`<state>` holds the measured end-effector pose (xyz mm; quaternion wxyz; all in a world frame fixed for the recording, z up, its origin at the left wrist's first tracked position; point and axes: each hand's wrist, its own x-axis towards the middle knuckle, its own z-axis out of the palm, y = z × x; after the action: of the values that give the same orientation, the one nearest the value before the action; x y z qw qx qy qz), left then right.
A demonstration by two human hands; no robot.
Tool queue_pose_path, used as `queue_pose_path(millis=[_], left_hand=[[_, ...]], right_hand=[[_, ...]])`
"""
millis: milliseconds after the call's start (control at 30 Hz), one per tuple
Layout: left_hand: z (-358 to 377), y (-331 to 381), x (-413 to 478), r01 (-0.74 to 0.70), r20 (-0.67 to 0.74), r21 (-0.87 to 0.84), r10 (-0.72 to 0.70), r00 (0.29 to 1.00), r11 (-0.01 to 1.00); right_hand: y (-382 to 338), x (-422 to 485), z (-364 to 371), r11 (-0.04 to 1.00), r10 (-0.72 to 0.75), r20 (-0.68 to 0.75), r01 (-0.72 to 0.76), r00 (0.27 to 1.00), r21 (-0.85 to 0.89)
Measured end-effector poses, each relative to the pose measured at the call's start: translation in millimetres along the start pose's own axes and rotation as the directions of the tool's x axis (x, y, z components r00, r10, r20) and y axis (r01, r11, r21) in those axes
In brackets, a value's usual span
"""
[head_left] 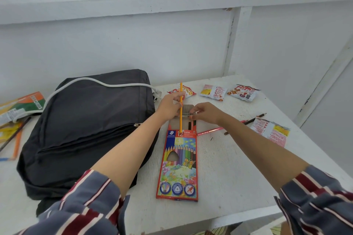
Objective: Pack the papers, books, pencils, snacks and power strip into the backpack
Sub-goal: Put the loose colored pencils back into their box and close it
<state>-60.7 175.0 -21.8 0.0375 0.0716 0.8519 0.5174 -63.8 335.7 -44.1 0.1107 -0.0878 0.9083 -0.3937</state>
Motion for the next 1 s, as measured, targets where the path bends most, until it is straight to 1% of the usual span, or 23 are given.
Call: queue_pose_path(millis=[133, 233, 367, 500, 633, 767, 933, 1000], left_hand=[[4, 4, 2, -0.069, -0.128, -0.019, 0.066, 0.99, 0.997], [8, 5, 3, -0.07, -0.166, -0.019, 0.066, 0.984, 0.997], [13, 2, 7, -0.006, -0.107, -0.028, 0.003, 0.994, 1.0], [15, -6, 13, 0.055, -0.005, 0.084, -0.054, 0.999, 0.995], [17, -9, 13, 0.107, 0.095, 0.196, -0.127, 0.987, 0.975], [16, -8, 14, 0.107, 0.13, 0.269, -0.146, 0.981, 0.957], [14, -3, 12, 0.123, 0.187, 0.307, -0.186, 0.965, 0.944], [14, -1, 11, 0.105, 0.216, 0.358, -0.192, 0.957, 0.928]], right_hand=[[2, -1, -3, 0.999, 0.033, 0.003, -0.033, 0.999, 0.019], [3, -2, -4, 0.997, 0.039, 0.006, -0.039, 0.999, 0.06], [3, -2, -4, 0.997, 0.047, 0.011, -0.047, 0.999, 0.062], [4, -2, -5, 0.998, 0.046, 0.019, -0.047, 0.999, 0.052], [4, -2, -5, 0.999, 0.041, 0.037, -0.042, 0.998, 0.016], [2, -3, -7, 0.999, 0.038, 0.053, -0.038, 0.998, -0.006], [0, -2, -6, 0.999, 0.04, 0.055, -0.039, 0.998, -0.028], [0, -1, -5, 0.998, 0.037, 0.056, -0.034, 0.998, -0.044]])
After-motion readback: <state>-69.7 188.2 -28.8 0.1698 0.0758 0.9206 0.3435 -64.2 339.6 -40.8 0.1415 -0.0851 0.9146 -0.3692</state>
